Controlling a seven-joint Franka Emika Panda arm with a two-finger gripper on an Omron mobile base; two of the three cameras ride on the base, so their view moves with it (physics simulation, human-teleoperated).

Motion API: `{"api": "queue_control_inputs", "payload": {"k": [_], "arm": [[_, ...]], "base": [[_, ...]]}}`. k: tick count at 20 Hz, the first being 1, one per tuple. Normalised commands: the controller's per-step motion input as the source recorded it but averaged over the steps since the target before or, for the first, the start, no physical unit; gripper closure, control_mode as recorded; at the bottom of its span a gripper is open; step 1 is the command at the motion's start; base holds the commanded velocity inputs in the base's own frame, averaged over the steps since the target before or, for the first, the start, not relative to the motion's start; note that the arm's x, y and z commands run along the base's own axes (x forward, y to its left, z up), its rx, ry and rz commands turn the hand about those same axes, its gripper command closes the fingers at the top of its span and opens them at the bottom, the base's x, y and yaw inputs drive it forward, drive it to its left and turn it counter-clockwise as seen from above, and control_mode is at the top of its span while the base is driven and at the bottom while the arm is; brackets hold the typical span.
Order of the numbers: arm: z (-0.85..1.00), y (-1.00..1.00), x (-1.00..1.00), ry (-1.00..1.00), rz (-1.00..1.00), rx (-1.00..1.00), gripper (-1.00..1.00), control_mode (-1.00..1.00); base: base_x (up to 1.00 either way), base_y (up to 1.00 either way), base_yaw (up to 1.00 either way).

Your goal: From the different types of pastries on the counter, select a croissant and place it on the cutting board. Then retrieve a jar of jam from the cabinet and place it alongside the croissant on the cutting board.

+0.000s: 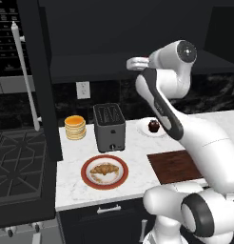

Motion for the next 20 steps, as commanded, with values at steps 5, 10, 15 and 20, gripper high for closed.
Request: {"api": "queue_control_inputs", "payload": {"k": [5, 10, 15, 20], "arm": [[-0.69, -0.42, -1.0, 0.07, 0.0, 0.0, 1.0, -1.0], [-0.67, -0.38, -1.0, 0.08, 0.0, 0.0, 1.0, -1.0], [-0.64, -0.35, -1.0, 0.05, 0.0, 0.0, 1.0, -1.0], [-0.33, -0.19, -0.83, 0.0, -0.02, 0.06, 1.0, -1.0]], "base": [[0.0, 0.0, 0.0], [0.0, 0.0, 0.0], [0.0, 0.0, 0.0], [0.0, 0.0, 0.0]]}}
